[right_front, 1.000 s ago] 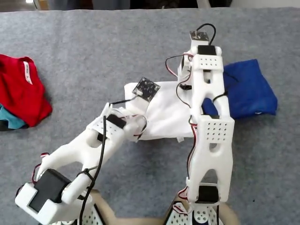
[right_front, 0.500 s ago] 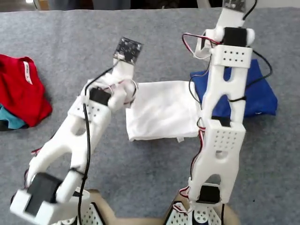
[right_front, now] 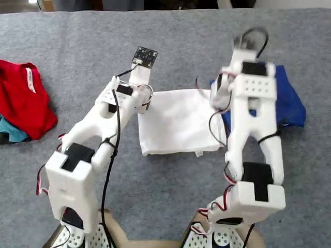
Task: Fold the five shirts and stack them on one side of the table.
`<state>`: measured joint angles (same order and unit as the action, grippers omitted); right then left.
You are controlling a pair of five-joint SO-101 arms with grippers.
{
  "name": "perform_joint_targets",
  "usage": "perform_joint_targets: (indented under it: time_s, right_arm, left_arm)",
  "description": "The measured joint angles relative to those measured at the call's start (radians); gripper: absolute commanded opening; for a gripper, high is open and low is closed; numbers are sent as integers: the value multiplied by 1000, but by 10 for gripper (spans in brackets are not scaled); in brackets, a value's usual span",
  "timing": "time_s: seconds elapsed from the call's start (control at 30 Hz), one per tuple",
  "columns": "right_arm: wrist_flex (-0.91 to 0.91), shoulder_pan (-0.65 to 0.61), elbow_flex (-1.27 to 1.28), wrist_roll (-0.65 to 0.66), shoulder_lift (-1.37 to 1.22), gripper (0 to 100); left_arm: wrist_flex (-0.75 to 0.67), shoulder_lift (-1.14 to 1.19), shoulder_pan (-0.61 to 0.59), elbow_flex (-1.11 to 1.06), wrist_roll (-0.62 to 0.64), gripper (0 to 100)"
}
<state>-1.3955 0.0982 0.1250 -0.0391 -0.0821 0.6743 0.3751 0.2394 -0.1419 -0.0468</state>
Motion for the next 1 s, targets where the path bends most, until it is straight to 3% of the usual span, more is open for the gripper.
perform_joint_targets:
  time_s: [0.2,0.37,0.6,0.83,1.0]
  right_arm:
    - [362,21,402,3,-15,14]
    - [505,104,470,5,-34,14]
    - [460,107,474,3,37,14]
    - [359,69,474,5,319,15]
    - [226,71,474,104,531,15]
  left_arm:
    - [0,54,0,41,0,28]
    - [-5,60,2,44,0,27]
    - [-6,60,2,44,0,27]
    - [0,11,2,48,0,27]
    - [80,-109,0,48,-44,27]
